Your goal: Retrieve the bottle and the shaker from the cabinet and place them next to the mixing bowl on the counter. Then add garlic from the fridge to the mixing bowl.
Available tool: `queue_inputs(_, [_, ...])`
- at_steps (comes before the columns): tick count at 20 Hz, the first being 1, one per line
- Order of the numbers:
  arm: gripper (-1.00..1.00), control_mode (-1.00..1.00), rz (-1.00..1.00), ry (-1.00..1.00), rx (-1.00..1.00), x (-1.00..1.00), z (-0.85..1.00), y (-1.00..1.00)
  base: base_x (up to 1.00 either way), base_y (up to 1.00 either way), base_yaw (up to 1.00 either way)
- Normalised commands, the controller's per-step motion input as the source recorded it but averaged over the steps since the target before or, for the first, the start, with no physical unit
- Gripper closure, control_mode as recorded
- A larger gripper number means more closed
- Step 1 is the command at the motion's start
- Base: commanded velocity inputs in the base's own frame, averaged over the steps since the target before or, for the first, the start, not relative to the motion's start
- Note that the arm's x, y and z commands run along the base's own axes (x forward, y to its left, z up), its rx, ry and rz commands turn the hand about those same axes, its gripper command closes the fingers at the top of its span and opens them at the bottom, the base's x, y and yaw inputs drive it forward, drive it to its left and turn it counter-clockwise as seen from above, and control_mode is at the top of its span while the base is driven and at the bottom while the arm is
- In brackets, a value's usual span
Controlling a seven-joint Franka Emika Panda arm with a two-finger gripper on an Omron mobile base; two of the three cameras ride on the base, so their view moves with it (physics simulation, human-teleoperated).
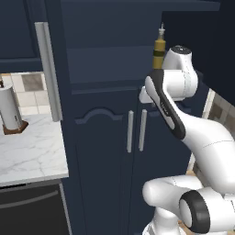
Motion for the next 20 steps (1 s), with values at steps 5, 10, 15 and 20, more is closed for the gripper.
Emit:
queue_inputs(5, [-1.00, -1.00, 0.00, 0.00, 0.00, 0.00, -0.01, -0.01, 0.00, 0.00, 0.00])
queue_inputs(10, [-1.00, -1.00, -0.05, -0.10, -0.01, -0.32, 0.02, 0.01, 0.00, 0.00, 0.00])
queue_inputs(15, [-1.00, -1.00, -0.27, -0.26, 0.00, -0.19, 0.52, -0.10, 0.00, 0.00, 0.00])
queue_inputs(20, [-1.00, -1.00, -0.29, -0.38, 0.04, 0.00, 0.69, -0.17, 0.00, 0.00, 0.00])
